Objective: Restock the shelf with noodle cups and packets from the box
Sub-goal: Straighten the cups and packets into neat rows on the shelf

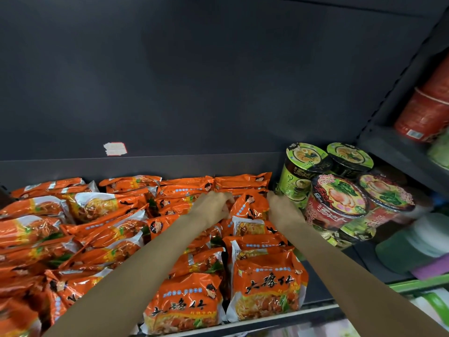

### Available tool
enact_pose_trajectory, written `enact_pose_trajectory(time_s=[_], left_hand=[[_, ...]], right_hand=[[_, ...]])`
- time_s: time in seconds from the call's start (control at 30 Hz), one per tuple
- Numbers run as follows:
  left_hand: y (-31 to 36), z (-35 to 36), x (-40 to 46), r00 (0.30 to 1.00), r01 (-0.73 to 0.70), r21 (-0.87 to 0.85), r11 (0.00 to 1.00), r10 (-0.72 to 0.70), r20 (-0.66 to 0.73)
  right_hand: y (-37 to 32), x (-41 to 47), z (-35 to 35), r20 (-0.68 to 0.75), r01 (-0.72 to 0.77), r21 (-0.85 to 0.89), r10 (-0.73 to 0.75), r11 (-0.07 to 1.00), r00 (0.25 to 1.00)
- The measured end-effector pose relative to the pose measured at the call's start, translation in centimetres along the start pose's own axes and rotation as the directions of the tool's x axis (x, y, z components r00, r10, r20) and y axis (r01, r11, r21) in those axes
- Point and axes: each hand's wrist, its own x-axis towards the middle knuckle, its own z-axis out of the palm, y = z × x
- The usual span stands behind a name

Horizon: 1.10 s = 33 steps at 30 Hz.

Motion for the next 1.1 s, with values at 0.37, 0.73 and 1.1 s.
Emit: enact_pose_trajectory(time_s=[0.37,0.73,1.1], left_hand=[[-1.4,0.5,-0.1,0.983,-0.06,0.009,0.998,0.061,-0.174],[-1.6,0.5,0.7,0.98,-0.034,0.252,0.967,0.082,-0.183],[-1.9,-0.2,0.1,0.907,-0.008,0.111,0.994,0.054,-0.418]], right_hand=[[-0.3,0.6,1.1,-0.152,0.284,-0.179,-0.312,0.942,0.938],[-1.4,1.1,1.1,-0.065,0.372,-0.276,-0.403,0.886,0.913],[-2.5,1.4,0.7,-0.306,0.265,0.038,-0.241,0.964,0.921]])
